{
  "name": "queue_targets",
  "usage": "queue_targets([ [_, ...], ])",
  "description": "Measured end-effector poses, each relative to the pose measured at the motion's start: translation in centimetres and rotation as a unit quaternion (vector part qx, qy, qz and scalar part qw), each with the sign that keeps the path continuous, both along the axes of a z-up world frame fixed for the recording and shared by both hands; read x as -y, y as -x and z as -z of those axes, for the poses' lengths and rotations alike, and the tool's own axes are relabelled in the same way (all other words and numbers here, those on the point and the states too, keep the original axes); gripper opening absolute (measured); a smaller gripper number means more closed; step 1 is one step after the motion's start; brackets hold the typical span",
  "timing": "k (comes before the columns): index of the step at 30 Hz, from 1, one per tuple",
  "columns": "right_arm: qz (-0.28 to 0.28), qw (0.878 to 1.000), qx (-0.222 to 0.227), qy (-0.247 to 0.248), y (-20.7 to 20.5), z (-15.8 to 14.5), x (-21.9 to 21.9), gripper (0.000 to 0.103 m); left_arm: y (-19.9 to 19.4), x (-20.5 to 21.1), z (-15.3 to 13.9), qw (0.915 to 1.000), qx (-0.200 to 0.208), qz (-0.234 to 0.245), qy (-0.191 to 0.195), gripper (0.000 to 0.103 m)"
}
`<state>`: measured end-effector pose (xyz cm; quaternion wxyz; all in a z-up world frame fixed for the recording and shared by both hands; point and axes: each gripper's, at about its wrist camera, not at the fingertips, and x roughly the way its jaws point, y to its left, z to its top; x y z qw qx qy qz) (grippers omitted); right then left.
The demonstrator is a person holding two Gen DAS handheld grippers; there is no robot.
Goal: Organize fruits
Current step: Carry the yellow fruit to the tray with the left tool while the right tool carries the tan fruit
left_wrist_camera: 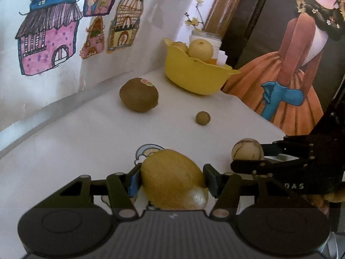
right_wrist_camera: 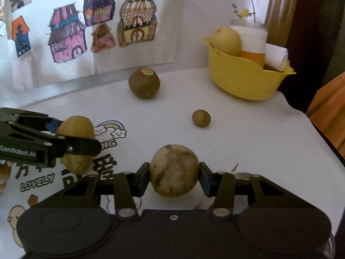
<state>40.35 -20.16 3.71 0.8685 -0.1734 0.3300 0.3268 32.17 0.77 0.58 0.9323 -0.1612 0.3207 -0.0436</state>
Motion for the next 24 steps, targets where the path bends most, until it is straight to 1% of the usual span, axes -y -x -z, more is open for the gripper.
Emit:
queue_targets([
  [10, 0.024, 0.999, 0.015, -0.014, 5.7, -2.9, 4.4, 0.049, 3.7, 3.2, -2.2, 0.9993, 0.018, 0.034, 0.002, 0.062],
  [16, 0.044, 0.998, 0.023, -0.024, 9.3, -4.4, 7.9, 0.049, 6.0, 6.3, -3.3, 0.9973, 0.023, 0.068, 0.011, 0.061],
  [20, 0.065, 0.997, 0.012, -0.036, 11.5, -4.1, 10.6, 0.049, 7.4, 8.8, -3.2, 0.9943, 0.021, 0.103, 0.012, 0.061],
  [24, 0.085, 0.996, 0.003, -0.033, 13.3, -3.1, 12.9, 0.049, 8.8, 11.1, -2.9, 0.9912, 0.016, 0.13, 0.018, 0.061],
])
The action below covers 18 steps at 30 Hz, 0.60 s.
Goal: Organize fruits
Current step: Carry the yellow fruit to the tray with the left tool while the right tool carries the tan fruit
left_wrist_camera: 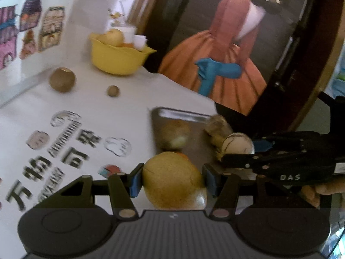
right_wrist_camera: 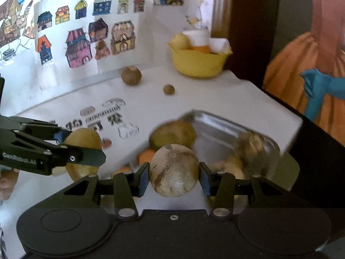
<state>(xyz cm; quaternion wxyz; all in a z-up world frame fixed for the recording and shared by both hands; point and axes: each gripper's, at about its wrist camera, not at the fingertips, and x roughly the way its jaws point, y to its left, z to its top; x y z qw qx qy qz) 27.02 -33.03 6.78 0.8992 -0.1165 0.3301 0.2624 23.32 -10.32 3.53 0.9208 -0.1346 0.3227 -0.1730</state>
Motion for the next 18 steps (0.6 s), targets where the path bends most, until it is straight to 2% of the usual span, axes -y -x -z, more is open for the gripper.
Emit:
queue_targets([
  [8, 0.026, 1.0, 0.001, 0.009, 2.6, 1.8, 2.7, 0.049, 2.1, 2.8, 0.5, 0.9997, -0.005, 0.025, -0.003, 0.06],
  [18, 0.033, 0.999, 0.007, 0.01, 2.9, 3.3, 2.9, 0.049, 2.3, 3.9, 1.2, 0.9997, -0.009, 0.015, -0.018, 0.06],
])
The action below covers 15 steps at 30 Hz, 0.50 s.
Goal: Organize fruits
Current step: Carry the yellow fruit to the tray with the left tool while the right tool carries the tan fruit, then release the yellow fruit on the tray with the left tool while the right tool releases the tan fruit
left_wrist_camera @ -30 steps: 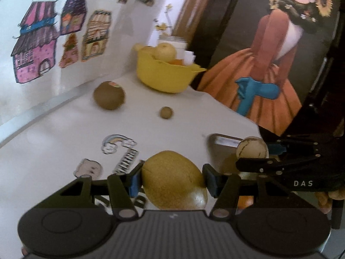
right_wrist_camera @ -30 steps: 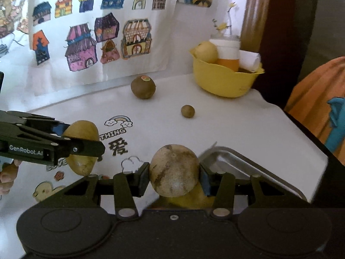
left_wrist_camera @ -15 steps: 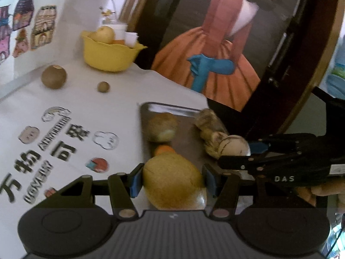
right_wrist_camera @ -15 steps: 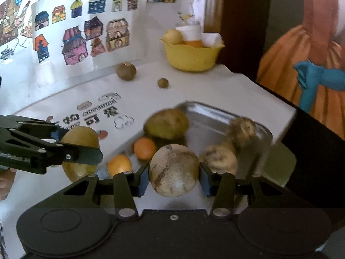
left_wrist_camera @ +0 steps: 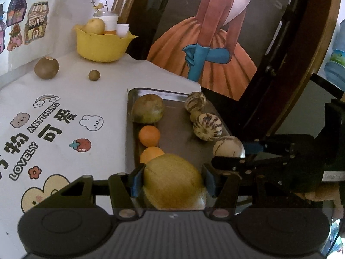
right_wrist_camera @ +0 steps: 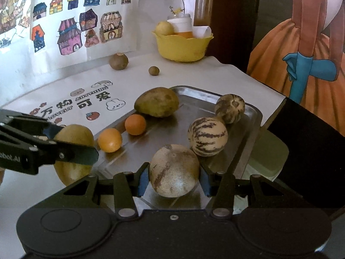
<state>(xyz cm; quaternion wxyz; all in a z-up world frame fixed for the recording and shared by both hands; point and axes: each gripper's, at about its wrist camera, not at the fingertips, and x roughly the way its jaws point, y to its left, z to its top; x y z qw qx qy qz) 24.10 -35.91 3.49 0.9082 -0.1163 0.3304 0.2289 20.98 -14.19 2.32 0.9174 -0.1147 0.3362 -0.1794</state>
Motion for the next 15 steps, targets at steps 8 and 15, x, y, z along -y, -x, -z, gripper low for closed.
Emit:
queue_targets([
  [8, 0.007, 1.0, 0.003, 0.009, -0.6, 0.9, -0.1, 0.049, -0.7, 0.2, 0.3, 1.0, 0.002, -0.005, -0.005, 0.058],
  [15, 0.011, 1.0, 0.014, 0.026, -0.9, 1.4, -0.3, 0.049, -1.2, -0.2, 0.5, 1.0, 0.001, -0.008, -0.005, 0.057],
])
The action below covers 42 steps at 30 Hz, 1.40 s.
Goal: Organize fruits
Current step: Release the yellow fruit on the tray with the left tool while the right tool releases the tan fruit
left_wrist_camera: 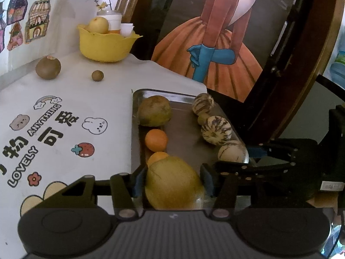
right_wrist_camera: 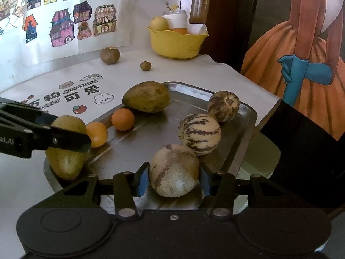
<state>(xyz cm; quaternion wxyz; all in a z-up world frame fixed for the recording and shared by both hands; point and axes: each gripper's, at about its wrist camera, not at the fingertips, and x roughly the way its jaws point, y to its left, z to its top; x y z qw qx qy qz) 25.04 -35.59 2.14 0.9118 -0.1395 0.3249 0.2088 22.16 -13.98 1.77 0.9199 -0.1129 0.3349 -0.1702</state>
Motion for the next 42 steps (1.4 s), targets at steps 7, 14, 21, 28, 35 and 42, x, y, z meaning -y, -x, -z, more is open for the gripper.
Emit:
queue_targets([
  [7, 0.004, 1.0, 0.004, 0.002, -0.1, 0.5, 0.0, 0.05, 0.1, -0.2, 0.2, 1.0, 0.002, -0.003, 0.005, 0.057],
  [14, 0.003, 1.0, 0.003, 0.005, 0.0, 0.5, 0.0, 0.05, 0.0, -0.2, 0.1, 1.0, -0.004, -0.007, 0.004, 0.058],
  [21, 0.002, 1.0, 0.004, 0.002, 0.2, 0.2, 0.1, 0.051, -0.2, -0.8, 0.1, 0.9998, -0.015, -0.013, 0.01, 0.06],
  [28, 0.008, 1.0, 0.011, -0.005, 1.3, -0.8, 0.5, 0.062, 0.7, -0.9, -1.2, 0.9996, 0.001, -0.022, 0.015, 0.085],
  [35, 0.028, 0.999, 0.019, -0.017, 3.5, -2.2, 1.2, 0.08, 2.7, -1.7, -2.8, 0.9984, 0.015, -0.052, 0.015, 0.102],
  [42, 0.041, 0.999, -0.001, -0.012, 6.7, -3.4, 0.7, 0.097, 5.5, -2.9, -3.0, 0.9979, 0.005, -0.062, -0.019, 0.102],
])
